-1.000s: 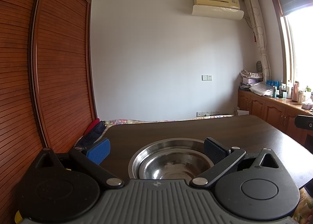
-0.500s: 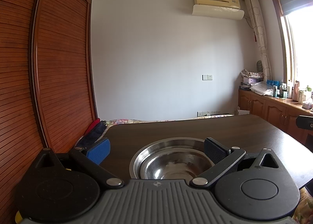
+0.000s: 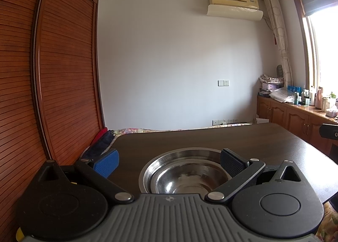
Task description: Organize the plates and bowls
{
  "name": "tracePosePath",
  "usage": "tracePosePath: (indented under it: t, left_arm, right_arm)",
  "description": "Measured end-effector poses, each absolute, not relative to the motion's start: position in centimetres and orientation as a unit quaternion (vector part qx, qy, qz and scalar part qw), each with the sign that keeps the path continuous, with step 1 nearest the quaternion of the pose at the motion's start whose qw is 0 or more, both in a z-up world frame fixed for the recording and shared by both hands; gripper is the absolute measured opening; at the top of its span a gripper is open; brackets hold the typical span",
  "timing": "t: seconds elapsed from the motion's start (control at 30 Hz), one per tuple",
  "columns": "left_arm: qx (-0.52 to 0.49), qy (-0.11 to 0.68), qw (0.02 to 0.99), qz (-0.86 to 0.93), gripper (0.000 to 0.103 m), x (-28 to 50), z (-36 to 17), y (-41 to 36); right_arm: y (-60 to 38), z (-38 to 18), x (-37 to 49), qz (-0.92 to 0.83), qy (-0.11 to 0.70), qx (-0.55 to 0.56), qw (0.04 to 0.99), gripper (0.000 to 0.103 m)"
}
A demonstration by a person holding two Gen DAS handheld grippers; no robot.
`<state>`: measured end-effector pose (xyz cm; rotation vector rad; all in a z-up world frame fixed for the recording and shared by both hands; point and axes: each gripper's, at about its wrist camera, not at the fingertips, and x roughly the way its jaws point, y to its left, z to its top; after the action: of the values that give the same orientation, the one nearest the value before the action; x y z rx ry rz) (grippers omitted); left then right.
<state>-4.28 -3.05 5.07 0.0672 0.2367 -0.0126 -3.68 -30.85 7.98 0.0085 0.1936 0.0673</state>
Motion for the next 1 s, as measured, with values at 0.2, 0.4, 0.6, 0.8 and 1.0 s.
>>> tracePosePath:
  t: [0.2,0.4,0.6,0.8,1.0]
  left_arm:
    - [0.034,0.118,0.992,-0.006,0.103,-4.30,5.08,-3.08]
    - [0.033,0.118,0.992,-0.007,0.103,-4.34,5.07,-3.02]
    - [0.033,0.119,0.992,-0.008,0.103,-4.35,5.05,-3.03]
    - [0.034,0.119,0.992,-0.011,0.103,-4.31,5.13,-3.09]
    - [0.033,0.118,0.992,-0.010,0.103,-4.31,5.12,-3.05]
  right_arm:
    - [-30.88,7.90,-3.70,0.033,0.097,0.005,0.995,0.103]
    - [-31.00,7.81,-3.61,0.033,0.099,0.004,0.995,0.103]
    - [-31.20,7.57,-3.55,0.033,0.101,0.007,0.994,0.103]
    - [-31.47,7.53,-3.47,0.030,0.101,0.009,0.994,0.103]
    - [-31.54,7.49,-3.37,0.030,0.103,0.008,0.994,0.103]
